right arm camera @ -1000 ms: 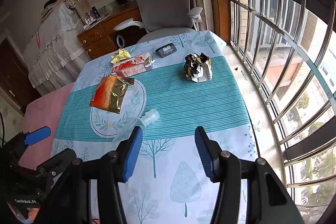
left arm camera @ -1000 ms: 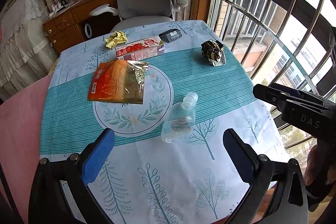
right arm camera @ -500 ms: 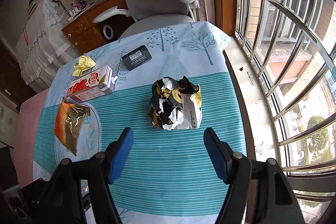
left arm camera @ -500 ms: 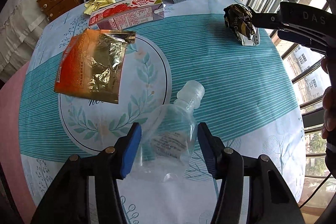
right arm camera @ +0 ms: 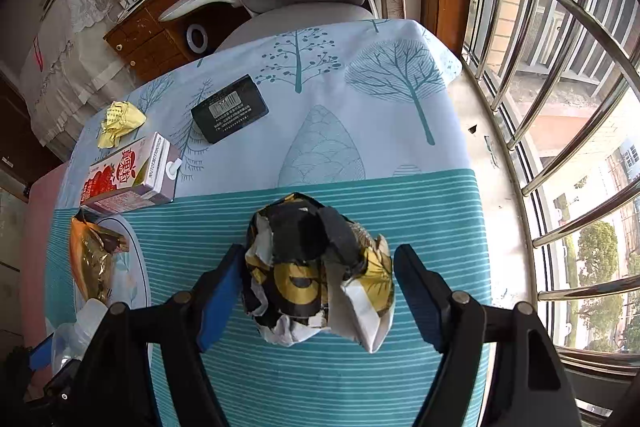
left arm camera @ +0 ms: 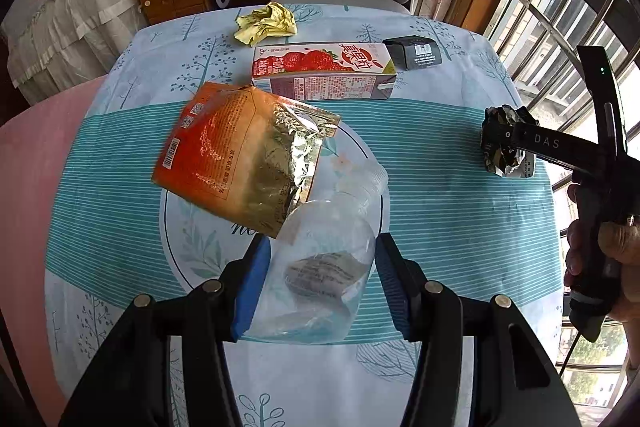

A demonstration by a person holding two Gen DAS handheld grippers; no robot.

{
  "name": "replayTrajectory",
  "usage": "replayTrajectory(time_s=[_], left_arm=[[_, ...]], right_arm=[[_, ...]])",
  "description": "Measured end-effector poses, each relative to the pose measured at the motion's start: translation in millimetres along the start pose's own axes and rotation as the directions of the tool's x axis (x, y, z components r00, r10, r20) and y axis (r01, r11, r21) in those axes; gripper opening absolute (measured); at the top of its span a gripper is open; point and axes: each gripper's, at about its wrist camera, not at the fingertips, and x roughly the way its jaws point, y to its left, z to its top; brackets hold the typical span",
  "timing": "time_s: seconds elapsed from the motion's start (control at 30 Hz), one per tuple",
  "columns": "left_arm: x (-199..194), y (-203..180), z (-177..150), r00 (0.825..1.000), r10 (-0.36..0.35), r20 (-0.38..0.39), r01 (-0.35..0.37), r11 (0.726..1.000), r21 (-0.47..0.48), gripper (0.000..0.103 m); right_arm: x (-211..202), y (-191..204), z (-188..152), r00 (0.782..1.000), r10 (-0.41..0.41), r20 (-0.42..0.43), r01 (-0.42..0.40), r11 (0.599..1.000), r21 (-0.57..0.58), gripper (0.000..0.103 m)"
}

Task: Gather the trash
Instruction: 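Grasp the plastic bottle with the left gripper while the right grasps the foil ball, then carry the bottle and foil ball over the bin and open both grippers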

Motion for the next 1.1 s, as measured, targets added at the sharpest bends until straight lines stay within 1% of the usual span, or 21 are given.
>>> replayTrajectory(time_s=[0.03, 0.1, 0.13, 0.27, 0.43, 0.57, 0.7, 0.87, 0.97, 1.1], left_arm=[[-2.4, 2.1, -0.2, 1.0, 0.001, 0.0, -0.001, 1.0, -0.006, 0.052], [-7.2, 6.9, -2.8, 1.0, -0.001, 0.001, 0.001, 1.0, -0.015, 0.052], [-9.8, 9.4, -4.3, 1.0, 0.0, 0.001, 0.0, 1.0, -0.018, 0.052], [-22.8, 21.3, -12.5, 1.0, -0.009, 0.007, 0.009, 0.999, -0.034, 0.052], [-45.9, 35.5, -31.2, 1.0, -0.022, 0.009, 0.022, 0.999, -0.04, 0.052], [-74.9, 49.1, -51.6, 0.998, -0.061, 0.023, 0.061, 0.998, -0.029, 0.052], [-107.7, 62.3, -77.5, 0.995, -0.092, 0.039, 0.09, 0.995, 0.032, 0.052], [-151.6, 80.9, -121.8, 0.987, -0.14, 0.073, 0.128, 0.98, 0.154, 0.053], [-174.6, 93.7, -150.6, 0.982, -0.165, 0.091, 0.141, 0.965, 0.22, 0.053], [-201.0, 114.7, -189.3, 0.972, -0.209, 0.11, 0.173, 0.947, 0.272, 0.053]], right_arm=[[-3.7, 2.4, -1.5, 1.0, -0.003, 0.015, 0.003, 1.0, -0.01, 0.056], [-10.3, 7.4, -5.6, 1.0, 0.009, 0.022, -0.009, 1.0, -0.025, 0.05], [-13.9, 10.1, -9.2, 1.0, 0.014, 0.024, -0.013, 0.999, -0.032, 0.049], [-32.4, 25.9, -31.3, 0.999, 0.019, 0.038, -0.017, 0.998, -0.062, 0.049], [-59.7, 41.2, -69.3, 0.999, 0.031, 0.044, -0.03, 0.999, -0.02, 0.048], [-83.8, 63.1, -103.0, 0.998, 0.055, 0.04, -0.054, 0.998, -0.006, 0.048], [-118.9, 92.5, -139.3, 0.994, 0.075, 0.074, -0.074, 0.997, -0.007, 0.048], [-169.6, 127.9, -197.9, 0.985, 0.068, 0.156, -0.07, 0.998, 0.004, 0.048], [-191.8, 144.1, -241.0, 0.981, 0.059, 0.186, -0.069, 0.996, 0.05, 0.048], [-211.5, 164.2, -303.5, 0.979, 0.042, 0.2, -0.064, 0.992, 0.104, 0.048]])
